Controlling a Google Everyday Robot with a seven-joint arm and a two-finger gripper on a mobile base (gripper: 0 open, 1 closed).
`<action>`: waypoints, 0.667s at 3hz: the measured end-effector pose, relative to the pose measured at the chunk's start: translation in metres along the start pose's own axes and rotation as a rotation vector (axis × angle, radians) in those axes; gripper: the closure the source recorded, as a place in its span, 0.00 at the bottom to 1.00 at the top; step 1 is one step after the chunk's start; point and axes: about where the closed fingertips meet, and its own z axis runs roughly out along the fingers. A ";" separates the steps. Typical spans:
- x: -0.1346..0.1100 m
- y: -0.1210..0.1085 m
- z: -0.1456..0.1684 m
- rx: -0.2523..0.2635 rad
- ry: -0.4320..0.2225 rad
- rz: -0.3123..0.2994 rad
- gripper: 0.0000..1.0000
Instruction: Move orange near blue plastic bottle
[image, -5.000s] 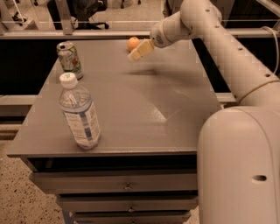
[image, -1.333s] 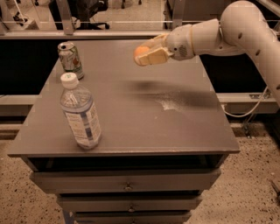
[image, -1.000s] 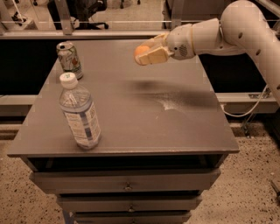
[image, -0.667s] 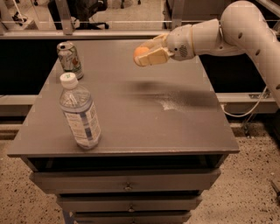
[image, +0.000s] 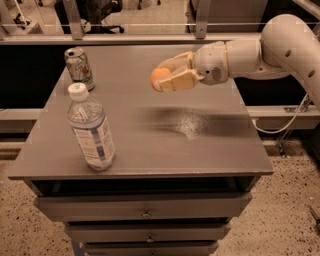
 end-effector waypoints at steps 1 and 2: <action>0.014 0.036 0.001 -0.062 -0.011 0.030 1.00; 0.030 0.069 0.015 -0.135 0.024 0.046 1.00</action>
Offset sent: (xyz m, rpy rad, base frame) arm -0.0977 0.0275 -0.0637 -0.0552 0.1442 0.1753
